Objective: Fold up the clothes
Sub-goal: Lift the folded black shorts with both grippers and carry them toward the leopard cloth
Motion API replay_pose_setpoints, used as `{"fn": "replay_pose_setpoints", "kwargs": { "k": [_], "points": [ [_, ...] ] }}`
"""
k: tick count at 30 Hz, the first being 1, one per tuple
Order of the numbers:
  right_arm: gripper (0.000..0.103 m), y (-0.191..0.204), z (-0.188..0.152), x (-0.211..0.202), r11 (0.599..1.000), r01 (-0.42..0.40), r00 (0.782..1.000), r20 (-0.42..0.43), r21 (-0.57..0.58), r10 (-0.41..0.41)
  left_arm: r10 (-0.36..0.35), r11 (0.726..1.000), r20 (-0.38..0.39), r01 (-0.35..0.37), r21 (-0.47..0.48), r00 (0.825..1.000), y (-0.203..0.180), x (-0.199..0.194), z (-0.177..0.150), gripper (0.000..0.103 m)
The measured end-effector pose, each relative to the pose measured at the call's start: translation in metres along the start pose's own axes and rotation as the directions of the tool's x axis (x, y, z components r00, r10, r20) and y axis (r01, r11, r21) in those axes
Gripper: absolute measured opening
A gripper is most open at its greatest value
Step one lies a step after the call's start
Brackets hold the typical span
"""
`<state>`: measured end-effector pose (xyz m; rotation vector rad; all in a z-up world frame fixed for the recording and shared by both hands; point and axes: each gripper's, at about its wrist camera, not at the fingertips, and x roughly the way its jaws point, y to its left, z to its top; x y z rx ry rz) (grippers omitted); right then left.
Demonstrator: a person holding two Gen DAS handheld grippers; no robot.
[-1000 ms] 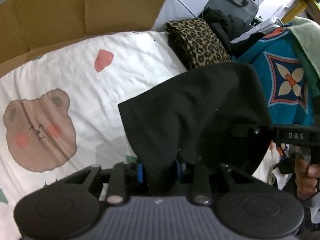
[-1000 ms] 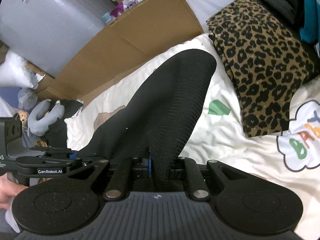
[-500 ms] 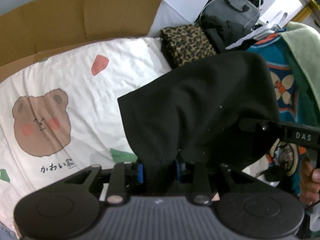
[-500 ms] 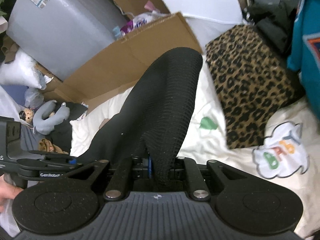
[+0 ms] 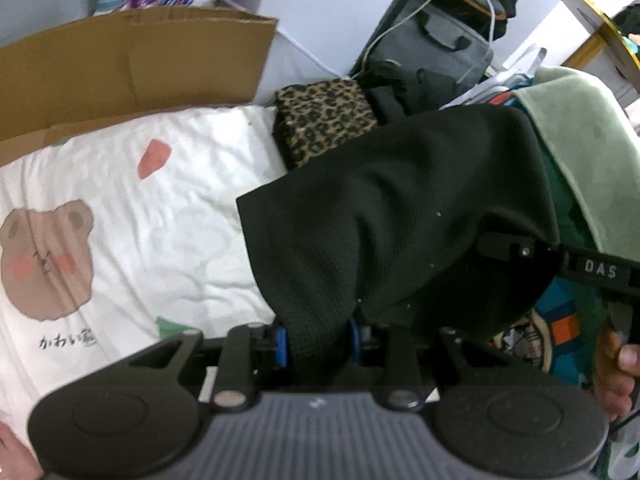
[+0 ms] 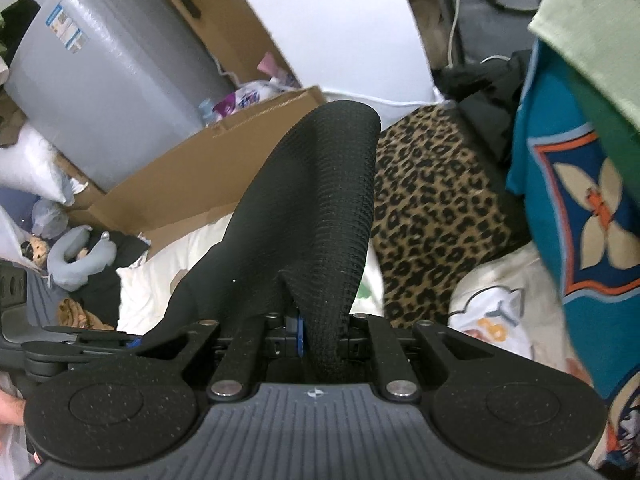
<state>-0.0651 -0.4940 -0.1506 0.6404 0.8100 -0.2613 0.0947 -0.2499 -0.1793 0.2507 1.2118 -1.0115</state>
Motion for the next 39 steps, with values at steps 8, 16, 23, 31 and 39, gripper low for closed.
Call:
{"fn": "replay_pose_setpoints", "kwargs": {
  "k": [8,16,23,31,39],
  "points": [
    [0.01,-0.033,0.02,-0.014,0.998,0.066,0.997,0.037,0.003,-0.066,-0.041,0.998,0.019,0.04,0.04,0.999,-0.034,0.026,0.021,0.03],
    [0.01,-0.061,0.047,0.006,0.993,0.096,0.995,0.031,-0.063,-0.095,-0.06,0.998,0.028,0.06,0.005,0.998,-0.042,0.06,0.034,0.03],
    [0.01,-0.075,0.072,0.041,0.985,0.127,0.992,0.029,-0.113,-0.124,-0.071,0.997,0.039,0.073,-0.032,0.997,-0.033,0.089,0.059,0.03],
    [0.01,-0.083,0.112,0.076,0.968,0.161,0.987,0.051,-0.194,-0.154,-0.097,0.995,0.067,0.099,-0.033,0.993,-0.024,0.118,0.099,0.03],
    [0.01,-0.092,0.137,0.111,0.962,0.18,0.983,0.065,-0.205,-0.17,-0.1,0.995,0.087,0.101,-0.015,0.991,-0.007,0.142,0.128,0.03]
  ]
}}
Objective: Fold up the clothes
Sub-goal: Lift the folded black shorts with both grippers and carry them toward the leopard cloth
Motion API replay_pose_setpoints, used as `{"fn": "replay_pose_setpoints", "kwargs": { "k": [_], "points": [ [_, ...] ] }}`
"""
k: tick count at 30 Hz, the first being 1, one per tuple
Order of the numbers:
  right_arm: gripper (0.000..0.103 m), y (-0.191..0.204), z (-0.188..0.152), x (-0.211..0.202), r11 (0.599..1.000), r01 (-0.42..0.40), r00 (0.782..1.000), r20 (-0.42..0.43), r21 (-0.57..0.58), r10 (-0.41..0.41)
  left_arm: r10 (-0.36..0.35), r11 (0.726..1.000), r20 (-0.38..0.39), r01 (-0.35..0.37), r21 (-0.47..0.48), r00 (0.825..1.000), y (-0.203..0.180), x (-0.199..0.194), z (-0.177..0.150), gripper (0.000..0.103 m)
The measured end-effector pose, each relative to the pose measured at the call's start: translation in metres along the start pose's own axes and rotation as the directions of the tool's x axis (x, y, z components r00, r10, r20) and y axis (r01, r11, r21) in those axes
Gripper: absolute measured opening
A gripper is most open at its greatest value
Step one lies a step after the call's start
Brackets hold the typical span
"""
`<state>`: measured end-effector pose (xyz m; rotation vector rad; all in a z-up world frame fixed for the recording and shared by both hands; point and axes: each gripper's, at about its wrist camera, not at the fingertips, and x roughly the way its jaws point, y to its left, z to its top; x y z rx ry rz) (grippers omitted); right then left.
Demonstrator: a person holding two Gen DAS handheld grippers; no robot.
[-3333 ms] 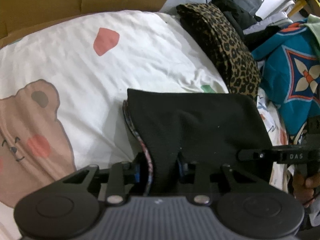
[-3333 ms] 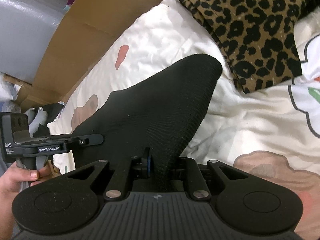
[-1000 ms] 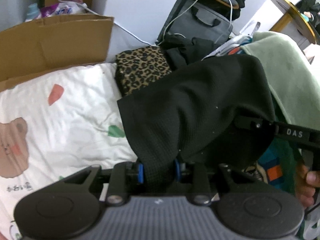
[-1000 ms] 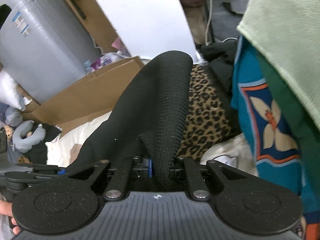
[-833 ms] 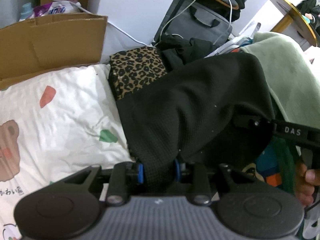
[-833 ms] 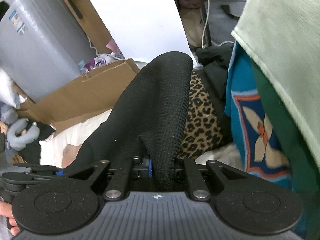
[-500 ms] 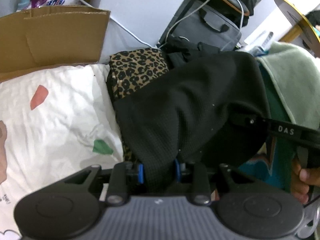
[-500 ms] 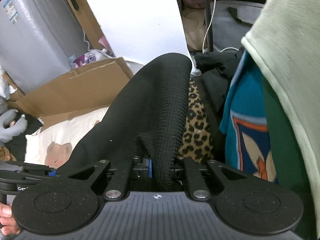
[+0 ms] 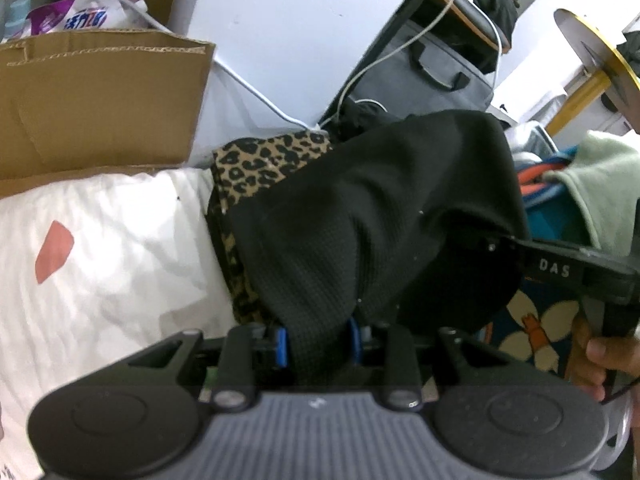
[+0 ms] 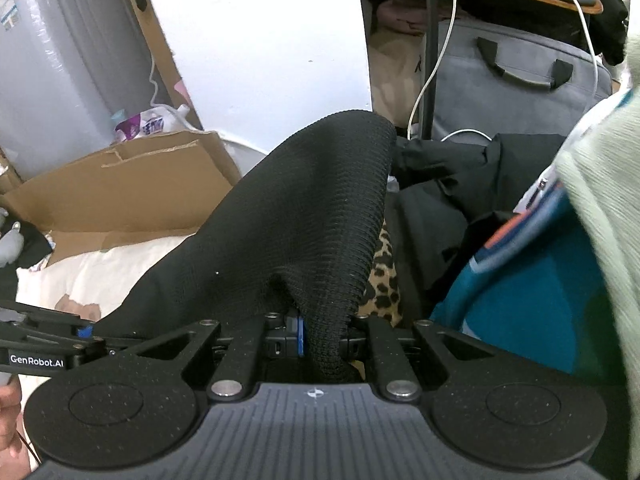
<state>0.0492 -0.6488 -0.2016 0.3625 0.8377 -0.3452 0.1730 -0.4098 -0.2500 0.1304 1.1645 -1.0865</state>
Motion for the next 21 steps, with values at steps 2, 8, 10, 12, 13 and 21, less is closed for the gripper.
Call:
{"fn": "replay_pose_setpoints", "kwargs": {
  "k": [2,8,10,12,13,21],
  "points": [
    [0.01,0.001,0.003,0.008,1.0,0.006,1.0,0.001,-0.011,-0.006,0.005,1.0,0.005,-0.005,-0.001,1.0,0.005,0.003,0.004,0.03],
    [0.01,-0.003,0.012,0.036,1.0,0.002,1.0,-0.004,0.006,-0.002,0.012,1.0,0.006,-0.012,-0.023,1.0,0.018,0.018,0.017,0.03],
    [0.01,-0.006,0.017,0.045,1.0,0.004,1.0,-0.005,0.015,-0.004,0.012,1.0,0.006,-0.011,-0.026,1.0,0.02,0.021,0.023,0.03],
    [0.01,-0.01,0.023,0.054,0.999,0.001,1.0,-0.008,0.033,-0.001,0.015,0.999,0.009,-0.015,-0.029,1.0,0.022,0.026,0.028,0.03],
    [0.01,-0.011,0.025,0.059,0.999,0.0,1.0,-0.008,0.038,0.0,0.017,0.999,0.011,-0.017,-0.031,1.0,0.024,0.028,0.031,0.03],
    [0.009,-0.013,0.04,0.094,0.999,0.001,1.0,-0.018,0.038,0.0,0.041,0.998,0.008,-0.041,-0.039,0.999,0.034,0.047,0.041,0.03]
  ]
}}
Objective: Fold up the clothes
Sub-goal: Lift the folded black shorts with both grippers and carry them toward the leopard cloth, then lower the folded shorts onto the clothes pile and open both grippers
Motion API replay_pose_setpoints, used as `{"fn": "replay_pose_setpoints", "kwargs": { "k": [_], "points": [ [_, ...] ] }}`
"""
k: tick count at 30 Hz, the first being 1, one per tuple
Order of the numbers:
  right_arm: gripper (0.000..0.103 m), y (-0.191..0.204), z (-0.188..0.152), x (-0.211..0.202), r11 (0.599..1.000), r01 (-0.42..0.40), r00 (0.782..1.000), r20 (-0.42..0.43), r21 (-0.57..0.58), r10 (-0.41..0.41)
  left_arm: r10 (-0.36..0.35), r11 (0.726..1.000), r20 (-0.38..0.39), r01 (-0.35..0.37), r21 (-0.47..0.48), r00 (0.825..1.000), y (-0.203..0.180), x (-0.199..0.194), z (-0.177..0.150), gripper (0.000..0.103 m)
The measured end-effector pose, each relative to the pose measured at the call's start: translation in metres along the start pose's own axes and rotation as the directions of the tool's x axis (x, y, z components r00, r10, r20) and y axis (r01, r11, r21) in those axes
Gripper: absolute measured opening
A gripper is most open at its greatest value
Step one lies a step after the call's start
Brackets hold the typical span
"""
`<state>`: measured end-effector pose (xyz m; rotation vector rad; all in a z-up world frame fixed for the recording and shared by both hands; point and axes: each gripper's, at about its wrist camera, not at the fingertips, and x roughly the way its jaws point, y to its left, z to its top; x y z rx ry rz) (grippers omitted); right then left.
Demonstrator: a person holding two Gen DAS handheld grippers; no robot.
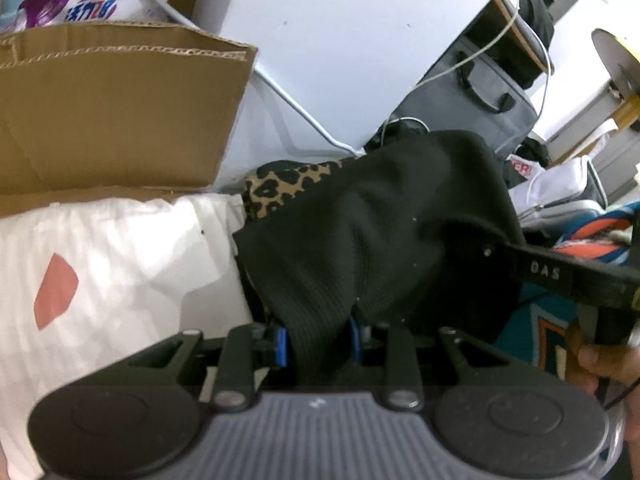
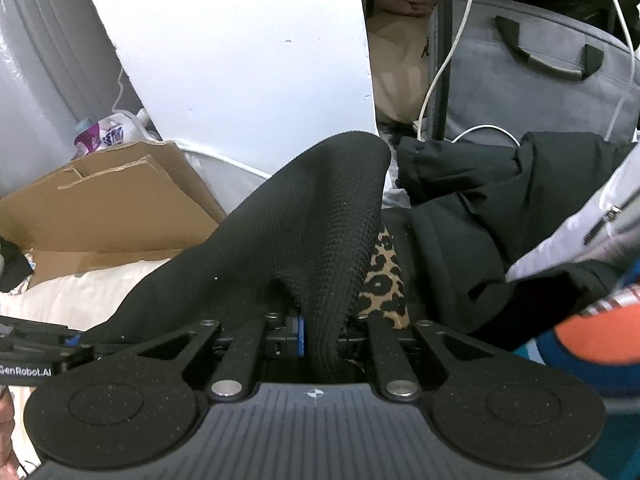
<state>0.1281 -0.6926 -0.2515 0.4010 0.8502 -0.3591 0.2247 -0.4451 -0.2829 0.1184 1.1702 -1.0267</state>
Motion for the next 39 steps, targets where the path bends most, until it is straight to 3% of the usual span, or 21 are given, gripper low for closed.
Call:
{"fn": "replay_pose_setpoints", "kwargs": {
  "k": [17,23,27,29,33,39],
  "points": [
    [0.011,-0.025,0.023,0.073,0.997,-0.003,1.0,-0.014,0.077,0.004,0.043,0.999,0.004,-0.043,-0.029,0.999,0.023,0.039,0.015,0.03],
    [0.016,-0.034,0.037,0.086,0.989,0.097,0.995,-0.017,0.107,-0.096,0.046,0.998,0.007,-0.045,-0.041,0.999,0.029,0.042,0.011,0.031],
    [0.017,-0.031,0.049,0.074,0.98,0.174,0.983,0.047,0.098,-0.179,0.037,0.999,0.017,-0.037,-0.031,0.999,0.03,0.045,0.007,0.032],
    [0.017,-0.023,0.051,0.061,0.983,0.161,0.981,0.093,0.083,-0.168,0.025,0.999,0.02,-0.024,-0.036,0.999,0.032,0.045,0.006,0.031],
    [0.019,-0.005,0.033,0.029,0.994,0.099,0.983,0.15,0.036,-0.103,0.0,0.999,0.025,0.001,-0.037,1.0,0.035,0.044,0.005,0.031],
    [0.019,0.006,-0.029,0.013,0.999,0.047,0.982,0.182,-0.018,-0.043,-0.029,0.999,0.03,0.03,-0.043,0.999,0.041,0.043,0.004,0.033]
  ]
}}
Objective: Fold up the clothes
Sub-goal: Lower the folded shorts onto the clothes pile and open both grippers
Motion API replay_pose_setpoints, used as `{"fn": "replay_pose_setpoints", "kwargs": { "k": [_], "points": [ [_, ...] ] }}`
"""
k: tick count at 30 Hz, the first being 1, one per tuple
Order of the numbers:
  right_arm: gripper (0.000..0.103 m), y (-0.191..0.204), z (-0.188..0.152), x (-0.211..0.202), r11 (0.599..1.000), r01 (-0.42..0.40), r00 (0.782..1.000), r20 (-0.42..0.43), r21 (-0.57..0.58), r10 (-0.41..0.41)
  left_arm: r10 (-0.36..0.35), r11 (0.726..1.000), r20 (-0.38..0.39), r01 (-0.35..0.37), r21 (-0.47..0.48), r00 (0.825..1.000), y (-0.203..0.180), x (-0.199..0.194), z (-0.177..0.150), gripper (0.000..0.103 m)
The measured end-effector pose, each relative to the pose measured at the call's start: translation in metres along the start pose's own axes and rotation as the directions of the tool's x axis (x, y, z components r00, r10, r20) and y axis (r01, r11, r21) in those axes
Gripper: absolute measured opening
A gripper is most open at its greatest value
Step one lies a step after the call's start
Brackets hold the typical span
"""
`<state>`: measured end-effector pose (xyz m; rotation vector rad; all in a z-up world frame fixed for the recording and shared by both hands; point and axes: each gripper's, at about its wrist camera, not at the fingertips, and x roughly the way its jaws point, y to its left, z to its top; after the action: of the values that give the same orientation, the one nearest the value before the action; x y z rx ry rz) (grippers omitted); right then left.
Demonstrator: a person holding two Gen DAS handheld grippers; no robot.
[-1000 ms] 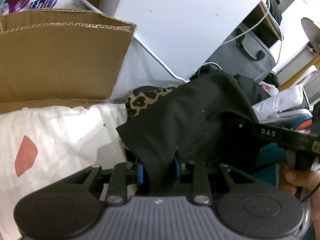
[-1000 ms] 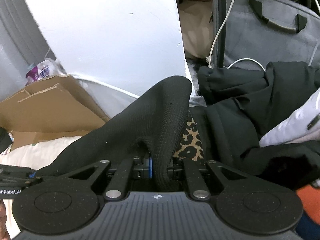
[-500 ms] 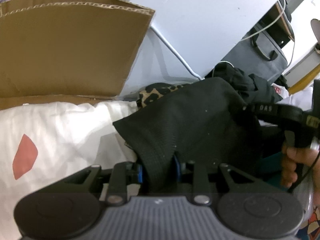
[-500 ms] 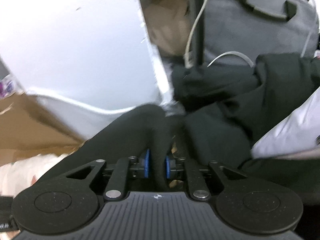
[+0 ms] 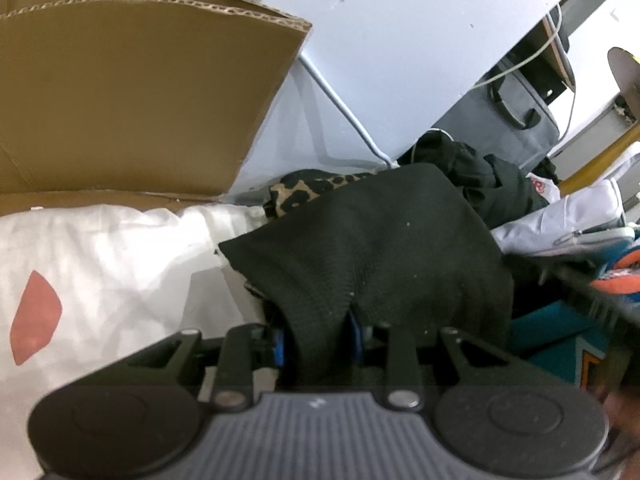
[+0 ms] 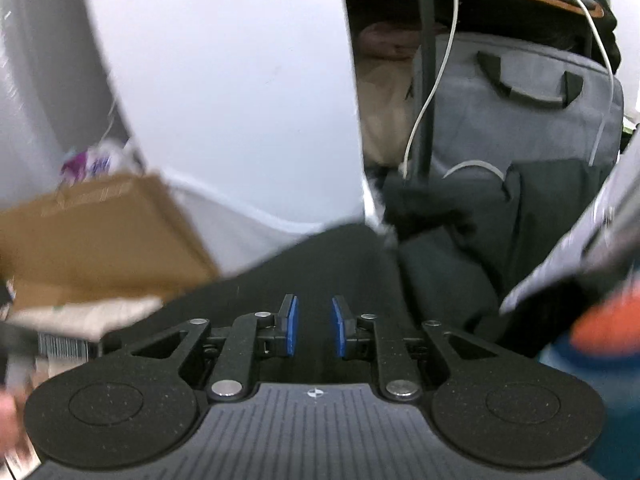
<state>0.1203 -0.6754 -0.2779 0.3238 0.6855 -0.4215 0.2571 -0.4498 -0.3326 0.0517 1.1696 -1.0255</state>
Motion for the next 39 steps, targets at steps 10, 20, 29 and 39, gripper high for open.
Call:
{"fn": "replay_pose_setpoints", "kwargs": {
  "k": [10,20,29,39],
  "points": [
    [0.022,-0.026,-0.079,0.02,0.991,0.13,0.99,-0.048,-0.014,-0.13,-0.046,0.998,0.052,0.048,-0.05,0.998,0.015,-0.011,0.005,0.054],
    [0.036,0.003,-0.086,-0.018,0.998,0.062,0.995,0.074,0.023,-0.064,-0.089,0.982,0.067,0.099,-0.159,0.994,0.039,0.004,0.016,0.059],
    [0.036,0.053,-0.079,-0.014,0.997,-0.07,0.992,0.108,0.045,0.064,-0.202,0.927,0.046,0.206,-0.313,0.978,0.061,0.034,0.016,0.06],
    [0.036,0.092,-0.075,0.003,0.992,-0.116,0.991,0.075,0.04,0.112,-0.186,0.964,0.168,0.213,-0.159,0.968,0.055,0.008,0.039,0.009]
  ]
}}
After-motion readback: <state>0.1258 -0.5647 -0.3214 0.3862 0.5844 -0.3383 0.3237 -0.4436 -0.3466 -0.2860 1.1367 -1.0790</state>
